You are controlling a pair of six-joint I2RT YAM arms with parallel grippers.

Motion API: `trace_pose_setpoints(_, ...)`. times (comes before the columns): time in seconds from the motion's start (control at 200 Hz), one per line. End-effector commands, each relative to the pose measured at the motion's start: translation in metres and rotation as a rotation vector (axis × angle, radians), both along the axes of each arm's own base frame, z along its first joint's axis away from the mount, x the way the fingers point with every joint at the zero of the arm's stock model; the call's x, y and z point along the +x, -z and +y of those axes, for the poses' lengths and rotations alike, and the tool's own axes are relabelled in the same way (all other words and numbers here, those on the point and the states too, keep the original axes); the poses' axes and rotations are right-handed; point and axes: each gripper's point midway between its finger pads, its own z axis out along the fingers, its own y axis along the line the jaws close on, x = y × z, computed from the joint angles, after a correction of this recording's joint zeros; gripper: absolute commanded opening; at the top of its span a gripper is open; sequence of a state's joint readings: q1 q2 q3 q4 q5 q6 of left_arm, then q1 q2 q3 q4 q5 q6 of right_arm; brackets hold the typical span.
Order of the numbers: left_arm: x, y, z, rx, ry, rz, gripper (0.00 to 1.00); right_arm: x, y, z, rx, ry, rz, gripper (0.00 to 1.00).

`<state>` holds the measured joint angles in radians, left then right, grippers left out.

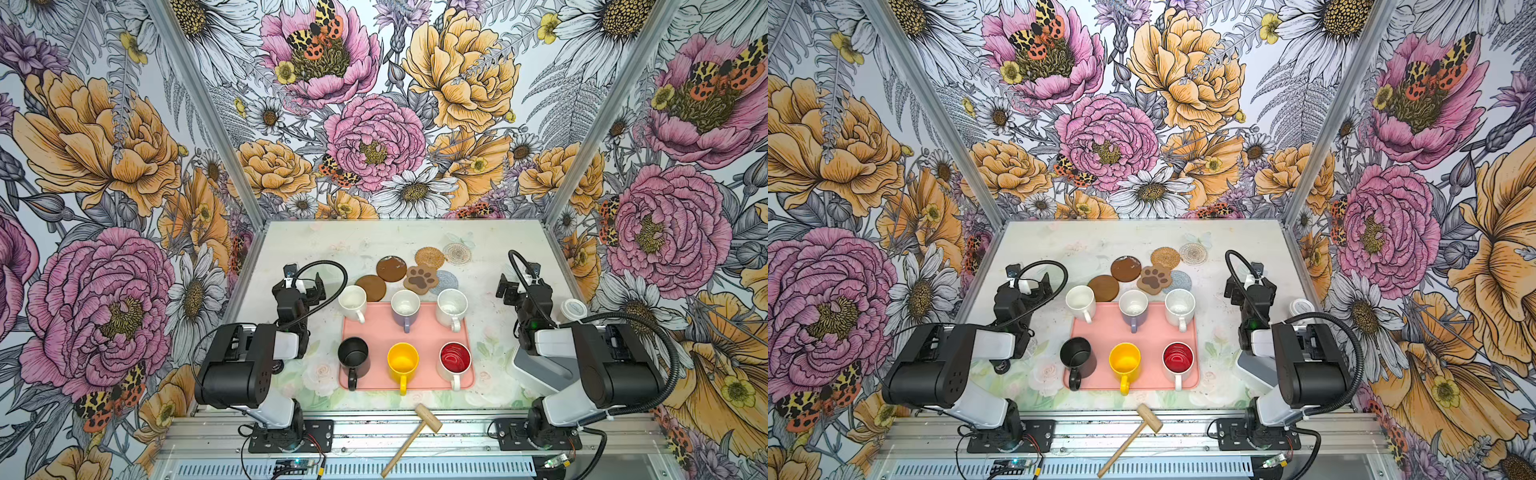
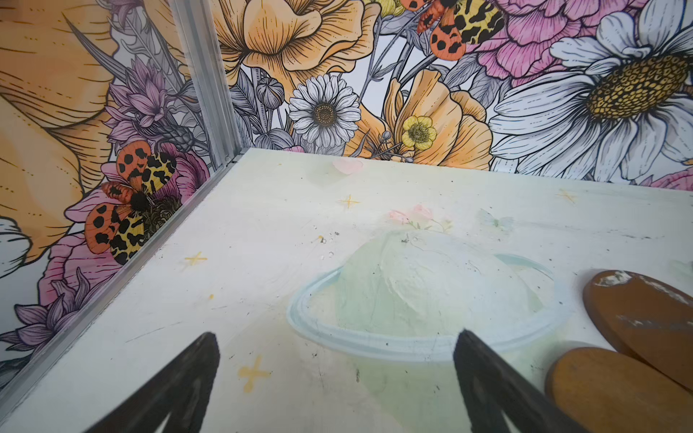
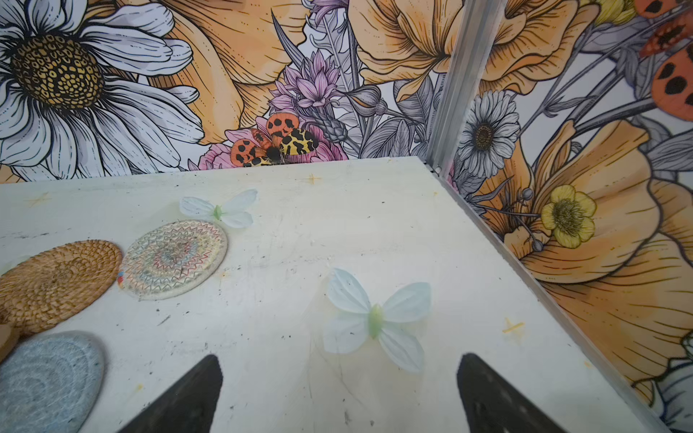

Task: Place cups on coasters
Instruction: Move the coaster to the top-right of the table.

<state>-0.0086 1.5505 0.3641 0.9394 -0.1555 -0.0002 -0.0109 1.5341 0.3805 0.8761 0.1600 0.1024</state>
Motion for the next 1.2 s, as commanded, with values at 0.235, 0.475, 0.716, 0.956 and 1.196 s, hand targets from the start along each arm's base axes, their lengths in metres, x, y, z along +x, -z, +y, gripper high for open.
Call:
trace_pose_setpoints(0.235,0.0027,-0.0049,0.0025,0.001,-0.009,-0.014,0.99,0.0004,-0.0036,0.002,0.0,-0.019,-0.025,1.0)
trace_pose_setpoints(0.475,0.0029,-0.0052,0.0025,0.001,-0.009,-0.015,0.99,0.0015,-0.0037,0.0004,0.006,-0.017,-0.024,1.0)
trace_pose_setpoints(0.716,0.0028,-0.0049,0.0023,0.001,-0.008,-0.014,0.99,0.0015,-0.0038,0.0002,0.004,-0.016,-0.024,1.0)
trace_pose_setpoints(0.956,0.0027,-0.0049,0.0025,0.001,-0.009,-0.014,0.99,0.0012,-0.003,-0.0002,0.005,-0.013,-0.021,0.99)
trace_pose_setpoints(1.196,0.0048,-0.0116,0.0025,0.004,-0.015,-0.007,0.9,0.0009,-0.0059,-0.0019,0.004,-0.003,-0.032,0.97)
